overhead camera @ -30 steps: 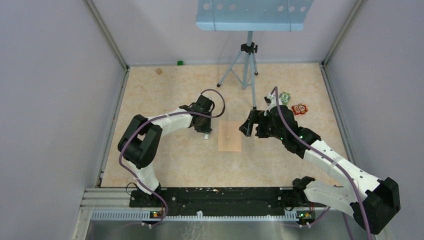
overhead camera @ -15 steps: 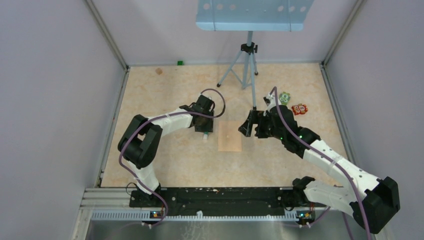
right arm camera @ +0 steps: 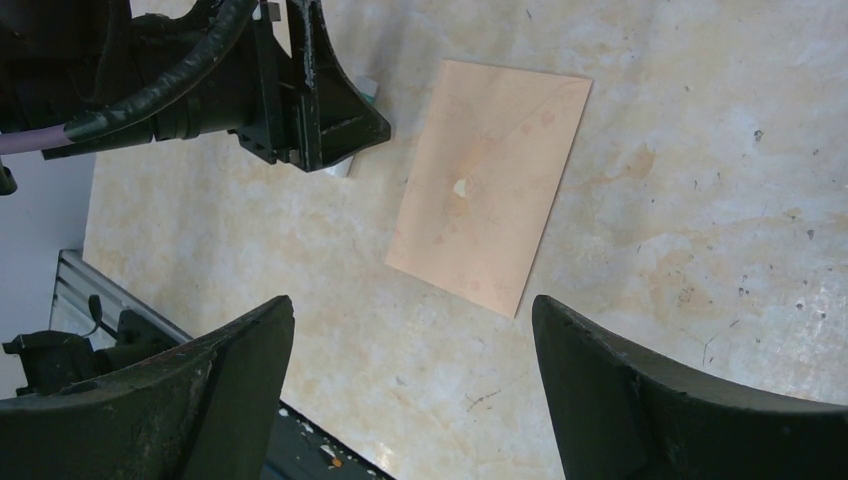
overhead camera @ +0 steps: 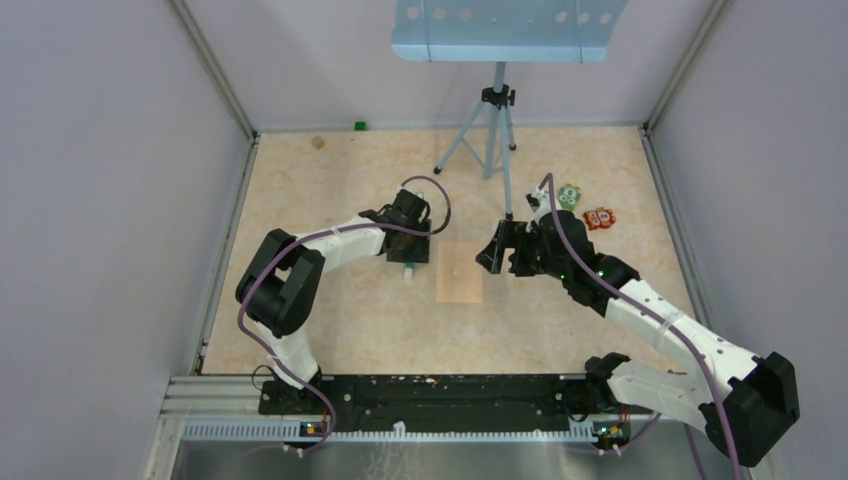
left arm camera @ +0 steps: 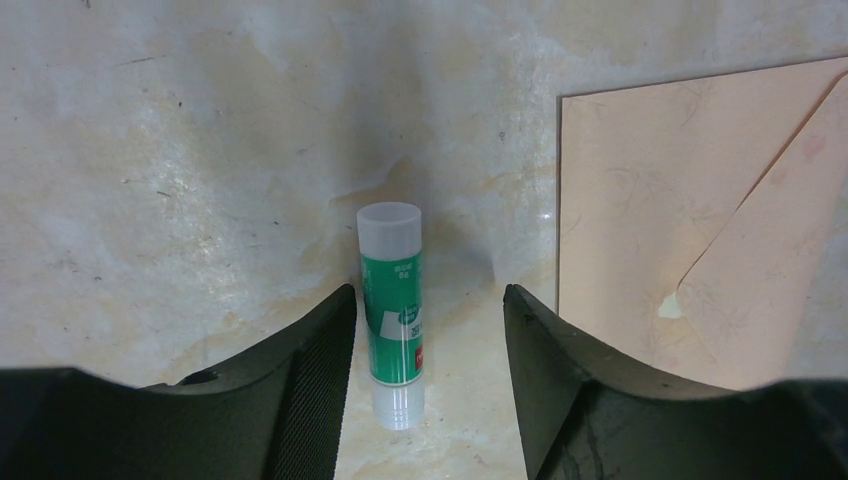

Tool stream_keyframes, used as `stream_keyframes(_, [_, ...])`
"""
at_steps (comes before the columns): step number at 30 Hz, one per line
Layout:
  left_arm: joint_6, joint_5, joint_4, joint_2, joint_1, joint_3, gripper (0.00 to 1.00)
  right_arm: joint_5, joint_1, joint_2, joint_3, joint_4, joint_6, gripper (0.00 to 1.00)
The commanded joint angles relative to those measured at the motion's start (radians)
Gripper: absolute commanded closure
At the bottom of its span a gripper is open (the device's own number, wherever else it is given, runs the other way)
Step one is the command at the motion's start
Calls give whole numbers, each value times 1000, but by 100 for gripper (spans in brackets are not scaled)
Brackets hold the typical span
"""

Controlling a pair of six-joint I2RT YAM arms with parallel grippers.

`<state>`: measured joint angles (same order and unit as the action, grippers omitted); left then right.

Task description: Place the letter into the envelope and seal it

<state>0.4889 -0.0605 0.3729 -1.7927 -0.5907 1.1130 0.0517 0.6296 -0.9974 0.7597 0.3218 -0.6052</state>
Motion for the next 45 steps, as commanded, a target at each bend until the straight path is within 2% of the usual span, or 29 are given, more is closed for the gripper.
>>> stream_keyframes(1, [-19,-27,-11,22,3,33,38,7,-8,-1,10,-34,-3,13])
stream_keyframes(10, [-21,-15,-17,26,2,32,37,8,-8,5,10,-33,-4,13])
stream_keyframes(15, [-24,-12,-17,46,2,38,32,12,-8,4,12,-36,-4,13])
stream_keyframes(20, [-41,-3,-6,96,3,64,20,9,-8,7,29,-27,-2,13])
stream_keyframes(24, [-53,5,2,182,3,86,2,-12,-8,11,61,-10,7,13])
stream_keyframes(32, [-91,49,-21,416,2,113,1,-92,-8,63,176,12,47,13])
stream_keyframes(37, [-94,30,-43,579,3,108,1,-145,-8,129,229,8,81,12])
stream_keyframes(45, [-107,39,-50,735,3,105,1,-165,-8,207,257,-20,107,12])
